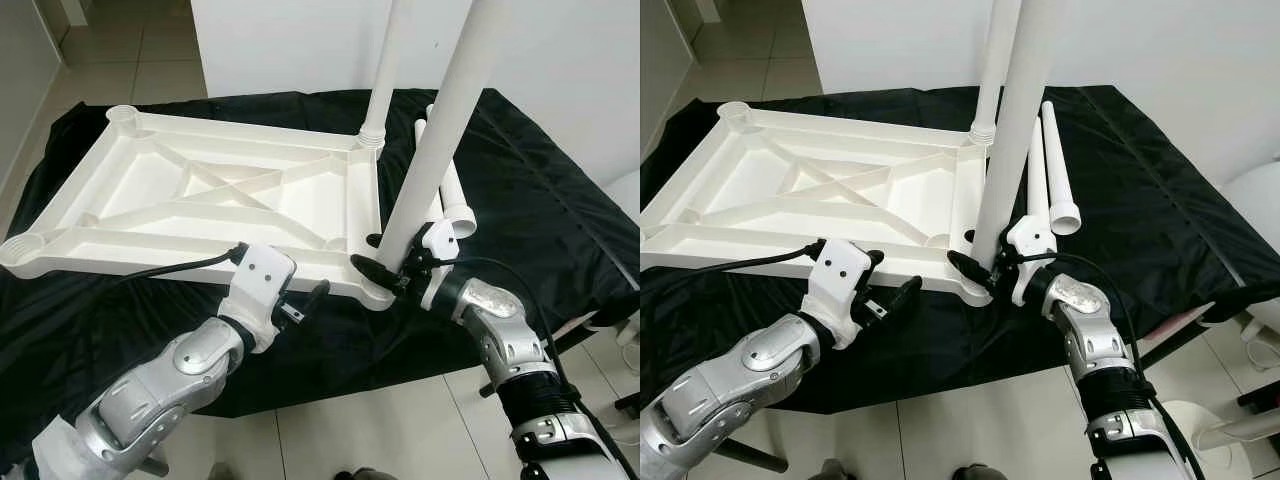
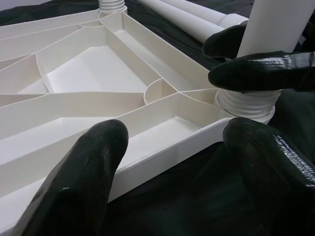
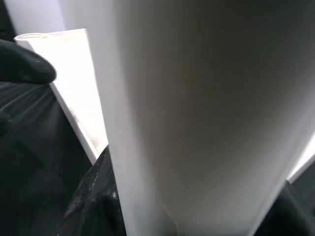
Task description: Building children table
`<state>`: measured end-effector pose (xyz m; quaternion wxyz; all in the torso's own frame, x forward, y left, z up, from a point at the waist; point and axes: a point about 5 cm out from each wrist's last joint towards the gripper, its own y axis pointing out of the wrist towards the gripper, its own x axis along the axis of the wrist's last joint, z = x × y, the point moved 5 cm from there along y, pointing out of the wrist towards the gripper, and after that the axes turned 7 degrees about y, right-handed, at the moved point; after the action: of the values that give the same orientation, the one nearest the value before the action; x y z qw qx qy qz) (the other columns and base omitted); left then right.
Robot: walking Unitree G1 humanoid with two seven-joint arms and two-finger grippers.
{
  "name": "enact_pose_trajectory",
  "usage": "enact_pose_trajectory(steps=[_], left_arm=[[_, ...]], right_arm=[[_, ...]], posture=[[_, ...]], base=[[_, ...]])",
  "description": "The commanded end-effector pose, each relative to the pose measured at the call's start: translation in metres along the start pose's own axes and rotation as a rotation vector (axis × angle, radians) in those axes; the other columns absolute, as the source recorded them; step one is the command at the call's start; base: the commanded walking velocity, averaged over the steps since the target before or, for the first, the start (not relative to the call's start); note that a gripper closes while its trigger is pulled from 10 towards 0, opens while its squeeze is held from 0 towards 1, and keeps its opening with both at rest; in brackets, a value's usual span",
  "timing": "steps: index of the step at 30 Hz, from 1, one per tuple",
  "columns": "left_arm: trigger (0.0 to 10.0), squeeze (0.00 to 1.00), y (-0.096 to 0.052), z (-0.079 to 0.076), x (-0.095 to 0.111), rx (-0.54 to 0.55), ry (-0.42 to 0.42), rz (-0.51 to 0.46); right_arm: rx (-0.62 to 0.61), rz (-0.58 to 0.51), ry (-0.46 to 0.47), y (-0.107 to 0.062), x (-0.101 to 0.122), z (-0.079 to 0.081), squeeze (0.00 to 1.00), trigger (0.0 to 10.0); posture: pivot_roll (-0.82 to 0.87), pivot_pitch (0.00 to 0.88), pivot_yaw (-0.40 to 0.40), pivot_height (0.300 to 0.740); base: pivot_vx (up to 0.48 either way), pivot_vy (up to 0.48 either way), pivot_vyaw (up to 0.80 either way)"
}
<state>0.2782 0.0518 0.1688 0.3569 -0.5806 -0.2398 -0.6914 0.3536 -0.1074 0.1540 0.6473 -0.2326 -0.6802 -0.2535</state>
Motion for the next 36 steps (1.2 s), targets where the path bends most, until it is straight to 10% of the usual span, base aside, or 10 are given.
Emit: enact_pose_trajectory(steps=[1,21,31,32,36], left_arm=[[10.0,0.00,-0.009,-0.039,0.009,-0.408,0.019,-0.060],[10.0,0.00,-0.005,-0.034,0.008,-0.318,0.008,-0.064],[10.0,0.00,-0.004,-0.032,0.009,-0.308,0.006,-0.068],[10.0,0.00,-0.004,-0.032,0.009,-0.308,0.007,-0.068],[10.0,0.00,-0.005,-0.031,0.009,-0.306,0.007,-0.066]], right_arm=[[-0.021,0.041,0.044,-0.003,-0.014,0.001,0.00,10.0],[-0.563,0.001,0.247,0.030,-0.029,0.020,0.00,10.0],[-0.560,-0.052,0.281,0.041,-0.014,0.035,0.00,10.0],[-0.547,-0.069,0.289,0.040,-0.011,0.035,1.00,10.0],[-0.524,-0.095,0.261,0.037,-0.004,0.034,1.00,10.0]], posture=[[0.01,0.063,-0.030,0.740],[0.02,0.067,-0.051,0.740],[0.03,0.069,-0.051,0.740],[0.03,0.069,-0.050,0.740],[0.03,0.071,-0.049,0.740]], base=[[0.000,0.000,0.00],[0.000,0.000,0.00],[0.000,0.000,0.00],[0.000,0.000,0.00],[0.000,0.000,0.00]])
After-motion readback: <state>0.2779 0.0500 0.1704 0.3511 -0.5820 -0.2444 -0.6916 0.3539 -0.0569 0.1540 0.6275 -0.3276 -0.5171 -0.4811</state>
